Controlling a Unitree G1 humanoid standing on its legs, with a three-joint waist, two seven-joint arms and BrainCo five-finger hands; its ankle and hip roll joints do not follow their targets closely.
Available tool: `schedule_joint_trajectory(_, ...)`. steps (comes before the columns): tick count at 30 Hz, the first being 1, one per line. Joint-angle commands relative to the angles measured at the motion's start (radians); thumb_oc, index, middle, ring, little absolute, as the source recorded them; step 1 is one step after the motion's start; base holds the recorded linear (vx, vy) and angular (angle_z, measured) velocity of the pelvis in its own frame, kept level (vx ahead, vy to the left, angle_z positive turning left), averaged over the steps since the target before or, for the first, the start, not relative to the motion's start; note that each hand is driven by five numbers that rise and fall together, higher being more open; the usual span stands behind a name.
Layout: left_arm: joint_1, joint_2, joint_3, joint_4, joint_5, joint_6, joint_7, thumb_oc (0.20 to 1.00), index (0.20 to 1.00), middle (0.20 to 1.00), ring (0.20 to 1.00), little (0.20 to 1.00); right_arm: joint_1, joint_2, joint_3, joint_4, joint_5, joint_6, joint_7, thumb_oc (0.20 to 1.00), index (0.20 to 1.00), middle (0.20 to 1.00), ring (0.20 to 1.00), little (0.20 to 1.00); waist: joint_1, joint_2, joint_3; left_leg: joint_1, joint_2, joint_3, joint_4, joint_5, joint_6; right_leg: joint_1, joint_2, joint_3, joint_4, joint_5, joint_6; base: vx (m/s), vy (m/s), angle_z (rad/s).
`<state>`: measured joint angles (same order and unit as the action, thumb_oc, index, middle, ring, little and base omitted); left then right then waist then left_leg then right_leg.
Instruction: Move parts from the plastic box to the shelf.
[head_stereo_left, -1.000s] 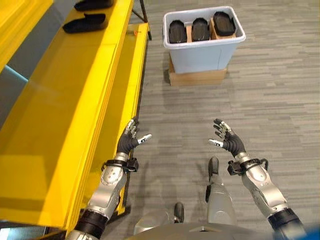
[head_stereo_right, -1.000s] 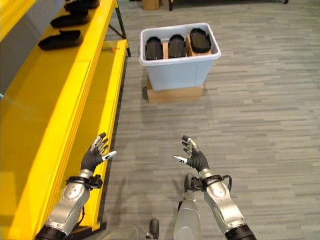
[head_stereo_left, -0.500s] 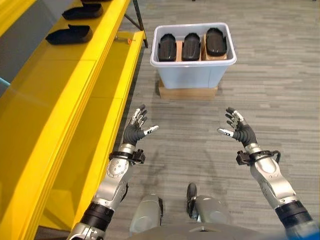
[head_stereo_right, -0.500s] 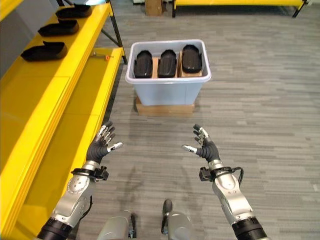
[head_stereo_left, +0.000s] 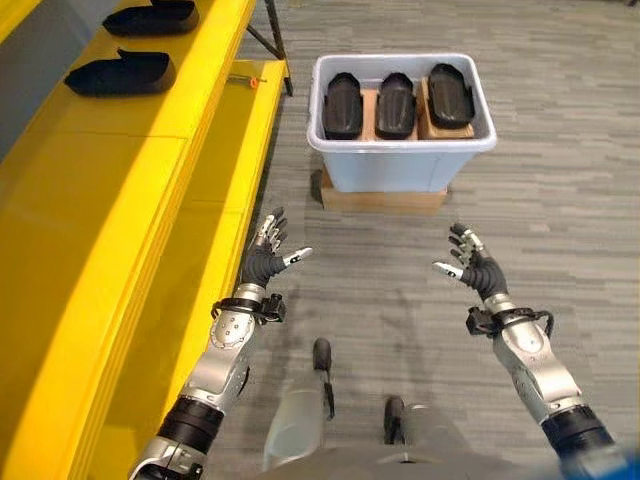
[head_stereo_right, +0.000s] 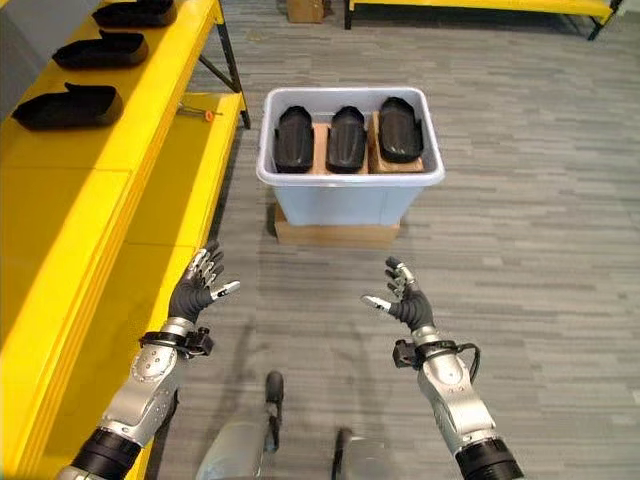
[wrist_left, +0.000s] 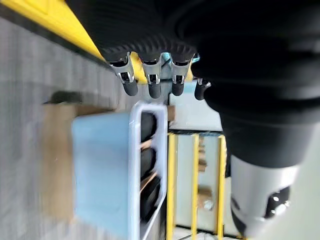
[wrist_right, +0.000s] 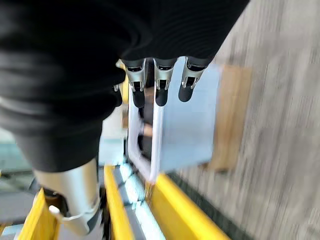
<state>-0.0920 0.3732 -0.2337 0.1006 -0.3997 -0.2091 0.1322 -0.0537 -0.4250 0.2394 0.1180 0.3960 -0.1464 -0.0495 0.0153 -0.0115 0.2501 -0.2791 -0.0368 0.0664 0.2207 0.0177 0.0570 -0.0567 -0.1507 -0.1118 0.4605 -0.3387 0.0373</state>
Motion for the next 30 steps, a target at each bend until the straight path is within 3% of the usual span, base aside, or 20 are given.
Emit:
schedule_joint_trajectory(1, 0.015, 0.062, 0.002, -0.079, 0.038, -0.057, 0.027, 1.000, 1.000, 1.000, 1.000, 1.000, -0.060, 0.026, 0.016, -0.029, -0.004, -0.051, -0.007, 1.000, 1.000, 1.000, 1.000, 1.000, 0.003, -0.013, -0.029, -0.026, 0.032, 0.008, 0.137, -0.143, 0.013, -0.018, -0.060, 0.039, 0.193, 0.387, 0.071, 0.27, 0.300, 0.21)
schedule_joint_trajectory(4, 0.018, 0.062, 0.014, -0.084, 0.037, -0.057, 0.033, 1.000, 1.000, 1.000, 1.000, 1.000, -0.063, 0.039, 0.018, -0.028, -0.009, -0.049, -0.006, 1.000, 1.000, 1.000, 1.000, 1.000, -0.006, 0.010, -0.017, 0.034, 0.034, 0.027, 0.106, -0.159, 0.027, -0.093, -0.090, -0.004, 0.241, 0.393, 0.073, 0.27, 0.162, -0.04)
schedule_joint_trajectory(5, 0.021, 0.050, 0.014, -0.073, 0.023, -0.060, 0.029, 1.000, 1.000, 1.000, 1.000, 1.000, -0.083, 0.033, 0.019, -0.034, -0.009, -0.045, -0.006, 1.000, 1.000, 1.000, 1.000, 1.000, -0.040, 0.023, -0.005, 0.107, 0.023, 0.021, 0.074, -0.176, 0.009, -0.187, -0.067, -0.021, 0.095, 0.307, 0.051, 0.29, 0.028, -0.21)
schedule_joint_trajectory(6, 0.021, 0.050, 0.014, -0.072, 0.023, -0.061, 0.028, 1.000, 1.000, 1.000, 1.000, 1.000, -0.083, 0.032, 0.020, -0.034, -0.009, -0.045, -0.006, 1.000, 1.000, 1.000, 1.000, 1.000, -0.042, 0.024, -0.003, 0.111, 0.024, 0.019, 0.073, -0.178, 0.008, -0.181, -0.065, -0.024, 0.092, 0.306, 0.051, 0.38, -0.004, -0.15)
schedule_joint_trajectory(7, 0.019, 0.046, 0.017, -0.071, 0.022, -0.062, 0.029, 1.000, 1.000, 1.000, 1.000, 1.000, -0.095, 0.033, 0.023, -0.028, -0.008, -0.046, -0.009, 1.000, 1.000, 1.000, 1.000, 1.000, -0.045, 0.023, 0.004, 0.129, 0.027, 0.025, 0.074, -0.196, -0.001, -0.190, -0.088, -0.041, -0.015, 0.310, 0.054, 0.37, -0.152, -0.05)
schedule_joint_trajectory(8, 0.024, 0.034, 0.024, -0.065, 0.017, -0.067, 0.031, 1.000, 1.000, 1.000, 1.000, 1.000, -0.091, 0.027, 0.014, -0.026, -0.022, -0.045, -0.016, 1.000, 1.000, 1.000, 1.000, 1.000, -0.058, 0.018, 0.004, 0.167, 0.034, 0.021, 0.065, -0.223, -0.028, -0.212, -0.126, -0.039, -0.202, 0.345, 0.083, 0.45, -0.188, 0.05)
schedule_joint_trajectory(11, 0.027, 0.027, 0.025, -0.058, 0.018, -0.068, 0.029, 1.000, 1.000, 1.000, 1.000, 1.000, -0.089, 0.021, 0.007, -0.032, -0.038, -0.043, -0.018, 1.000, 1.000, 1.000, 1.000, 1.000, -0.071, 0.007, 0.004, 0.203, 0.035, 0.016, 0.055, -0.239, -0.048, -0.209, -0.136, -0.012, -0.316, 0.400, 0.116, 0.27, -0.134, 0.03)
schedule_joint_trajectory(13, 0.036, 0.020, 0.031, -0.053, 0.008, -0.069, 0.024, 1.000, 1.000, 1.000, 1.000, 1.000, -0.091, 0.011, 0.003, -0.048, -0.069, -0.037, -0.018, 1.000, 1.000, 1.000, 1.000, 1.000, -0.071, 0.005, 0.000, 0.245, 0.055, 0.018, 0.033, -0.245, -0.067, -0.209, -0.159, -0.038, -0.325, 0.448, 0.139, 0.33, -0.198, 0.39)
schedule_joint_trajectory(14, 0.043, 0.018, 0.034, -0.052, 0.005, -0.067, 0.018, 1.000, 1.000, 1.000, 1.000, 1.000, -0.081, 0.010, -0.004, -0.061, -0.066, -0.037, -0.014, 1.000, 1.000, 1.000, 1.000, 1.000, -0.068, 0.006, -0.011, 0.264, 0.064, 0.009, 0.018, -0.237, -0.076, -0.191, -0.153, -0.048, -0.322, 0.418, 0.134, 0.35, -0.223, 0.27)
schedule_joint_trajectory(16, 0.041, 0.019, 0.024, -0.050, -0.001, -0.069, 0.013, 1.000, 1.000, 1.000, 1.000, 1.000, -0.086, 0.006, 0.005, -0.064, -0.051, -0.044, -0.007, 1.000, 1.000, 1.000, 1.000, 1.000, -0.084, 0.000, -0.028, 0.308, 0.091, -0.003, -0.004, -0.222, -0.094, -0.173, -0.104, -0.003, -0.319, 0.413, 0.118, 0.37, -0.247, 0.13)
schedule_joint_trajectory(19, 0.044, 0.009, 0.027, -0.056, -0.005, -0.071, 0.011, 1.000, 1.000, 1.000, 1.000, 1.000, -0.100, -0.007, 0.006, -0.064, -0.046, -0.051, -0.005, 1.000, 1.000, 1.000, 1.000, 1.000, -0.082, 0.011, -0.051, 0.320, 0.125, -0.029, 0.000, -0.182, -0.112, -0.167, -0.063, -0.034, -0.294, 0.376, 0.092, 0.26, -0.222, 0.02)
schedule_joint_trajectory(20, 0.036, 0.007, 0.026, -0.058, -0.014, -0.071, 0.012, 1.000, 1.000, 1.000, 1.000, 1.000, -0.109, -0.016, 0.009, -0.053, -0.042, -0.055, -0.014, 1.000, 1.000, 1.000, 1.000, 1.000, -0.082, 0.015, -0.053, 0.300, 0.154, -0.040, 0.083, -0.117, -0.129, -0.162, -0.026, -0.029, -0.275, 0.335, 0.061, 0.26, -0.257, -0.25)
schedule_joint_trajectory(21, 0.035, 0.007, 0.026, -0.058, -0.014, -0.071, 0.012, 1.000, 1.000, 1.000, 1.000, 1.000, -0.110, -0.016, 0.009, -0.053, -0.042, -0.055, -0.014, 1.000, 1.000, 1.000, 1.000, 1.000, -0.082, 0.017, -0.054, 0.295, 0.156, -0.042, 0.090, -0.120, -0.130, -0.164, -0.024, -0.031, -0.273, 0.333, 0.060, 0.28, -0.344, -0.17)
schedule_joint_trajectory(22, 0.021, 0.006, 0.020, -0.061, -0.020, -0.070, 0.015, 1.000, 1.000, 1.000, 1.000, 1.000, -0.119, -0.022, 0.014, -0.046, -0.032, -0.060, -0.024, 1.000, 1.000, 1.000, 1.000, 1.000, -0.072, 0.012, -0.037, 0.228, 0.166, -0.056, 0.257, -0.053, -0.132, -0.135, 0.001, -0.031, -0.267, 0.301, 0.023, 0.09, -0.165, -0.20)
schedule_joint_trajectory(23, 0.021, 0.007, 0.020, -0.061, -0.020, -0.070, 0.015, 1.000, 1.000, 1.000, 1.000, 1.000, -0.120, -0.022, 0.014, -0.046, -0.032, -0.060, -0.024, 1.000, 1.000, 1.000, 1.000, 1.000, -0.074, 0.010, -0.040, 0.222, 0.163, -0.058, 0.257, -0.049, -0.131, -0.138, -0.002, -0.033, -0.271, 0.306, 0.023, 0.21, -0.345, -0.28)
schedule_joint_trajectory(24, 0.019, 0.009, 0.018, -0.073, -0.025, -0.066, 0.007, 1.000, 1.000, 1.000, 1.000, 1.000, -0.110, -0.028, 0.007, -0.050, -0.030, -0.062, -0.027, 1.000, 1.000, 1.000, 1.000, 1.000, -0.062, -0.009, -0.024, 0.157, 0.176, -0.052, 0.402, 0.011, -0.130, -0.094, 0.019, -0.034, -0.279, 0.277, -0.011, 0.10, -0.182, -0.34)
schedule_joint_trajectory(27, 0.027, 0.006, 0.017, -0.076, -0.025, -0.060, 0.006, 1.000, 1.000, 1.000, 1.000, 1.000, -0.093, -0.031, -0.001, -0.054, -0.032, -0.062, -0.037, 1.000, 1.000, 1.000, 1.000, 1.000, -0.057, -0.025, -0.015, 0.110, 0.190, -0.014, 0.466, 0.001, -0.119, -0.051, 0.027, -0.046, -0.295, 0.257, -0.026, 0.20, -0.201, 0.00)
schedule_joint_trajectory(29, 0.036, -0.001, 0.014, -0.074, -0.024, -0.056, 0.008, 1.000, 1.000, 1.000, 1.000, 1.000, -0.070, -0.032, -0.011, -0.051, -0.034, -0.056, -0.045, 1.000, 1.000, 1.000, 1.000, 1.000, -0.035, -0.031, -0.002, 0.028, 0.125, -0.014, 0.397, -0.068, -0.116, 0.000, 0.022, -0.050, -0.323, 0.249, -0.008, 0.27, -0.032, 0.19)
schedule_joint_trajectory(30, 0.047, -0.006, 0.016, -0.076, -0.022, -0.056, 0.003, 1.000, 1.000, 1.000, 1.000, 1.000, -0.053, -0.036, -0.024, -0.053, -0.029, -0.059, -0.042, 1.000, 1.000, 1.000, 1.000, 1.000, -0.026, -0.033, -0.005, -0.018, 0.121, -0.018, 0.291, -0.086, -0.111, 0.022, 0.024, -0.044, -0.338, 0.243, 0.006, 0.26, 0.018, 0.25)
